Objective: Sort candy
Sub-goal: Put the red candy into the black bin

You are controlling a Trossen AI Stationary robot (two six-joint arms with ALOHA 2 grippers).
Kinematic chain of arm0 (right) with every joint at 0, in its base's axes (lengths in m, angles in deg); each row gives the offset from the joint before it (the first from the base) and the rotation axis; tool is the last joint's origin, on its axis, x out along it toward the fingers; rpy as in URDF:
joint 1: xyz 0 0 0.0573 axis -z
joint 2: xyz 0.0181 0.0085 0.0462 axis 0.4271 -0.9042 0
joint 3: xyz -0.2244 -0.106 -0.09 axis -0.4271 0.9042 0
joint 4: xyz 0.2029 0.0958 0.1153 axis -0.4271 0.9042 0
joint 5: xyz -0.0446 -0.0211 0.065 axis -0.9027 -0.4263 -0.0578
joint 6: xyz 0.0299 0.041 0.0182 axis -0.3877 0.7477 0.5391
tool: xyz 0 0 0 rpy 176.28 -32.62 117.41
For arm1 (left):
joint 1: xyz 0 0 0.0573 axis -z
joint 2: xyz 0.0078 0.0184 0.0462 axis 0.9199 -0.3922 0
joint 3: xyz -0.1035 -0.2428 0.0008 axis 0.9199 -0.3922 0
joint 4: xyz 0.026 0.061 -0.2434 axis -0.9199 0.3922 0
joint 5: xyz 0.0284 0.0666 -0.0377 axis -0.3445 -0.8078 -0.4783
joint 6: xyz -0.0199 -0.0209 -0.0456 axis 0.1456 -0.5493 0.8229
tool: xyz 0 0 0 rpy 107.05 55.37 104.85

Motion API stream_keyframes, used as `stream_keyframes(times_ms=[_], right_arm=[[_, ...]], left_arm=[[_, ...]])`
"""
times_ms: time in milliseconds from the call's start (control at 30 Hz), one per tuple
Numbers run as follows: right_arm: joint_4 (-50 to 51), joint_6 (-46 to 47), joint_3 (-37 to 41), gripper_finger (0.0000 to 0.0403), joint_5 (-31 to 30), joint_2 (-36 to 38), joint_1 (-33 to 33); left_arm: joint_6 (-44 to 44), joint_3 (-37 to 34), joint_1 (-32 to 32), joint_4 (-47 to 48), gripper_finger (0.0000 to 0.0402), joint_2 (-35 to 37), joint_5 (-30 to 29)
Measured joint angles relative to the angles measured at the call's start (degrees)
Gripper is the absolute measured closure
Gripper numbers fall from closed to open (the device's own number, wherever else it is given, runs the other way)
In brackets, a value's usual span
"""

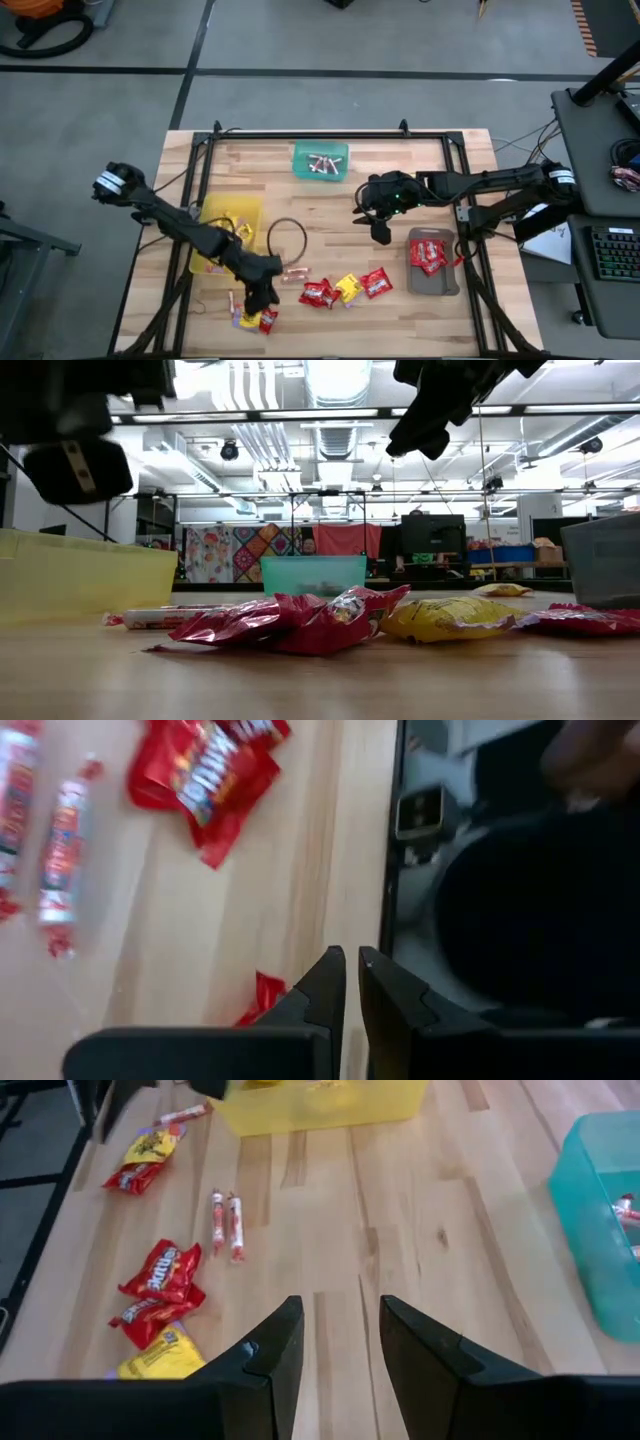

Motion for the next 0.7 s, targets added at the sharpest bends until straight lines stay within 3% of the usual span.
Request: stream_keyframes(times_ms=[167,333,700], right_arm=[[-0.02,-1.24,0.0,0.0282,0.0,-0.07,0.0],[0.0,-1.3,0.0,0.028,0.0,-0.07,0.0],[0.62,-0.62,0.04,0.0278,0.02,-0.13,-0.01]], left_arm=[[-5.76,9.07,4.79,14.28,0.0381,-5.34,-5.71],[-9.85,15.97,6.56,27.96,0.0357,-11.15,-6.75],[-14.35,16.98,7.5,26.71,0.0282,-16.06,-6.53]])
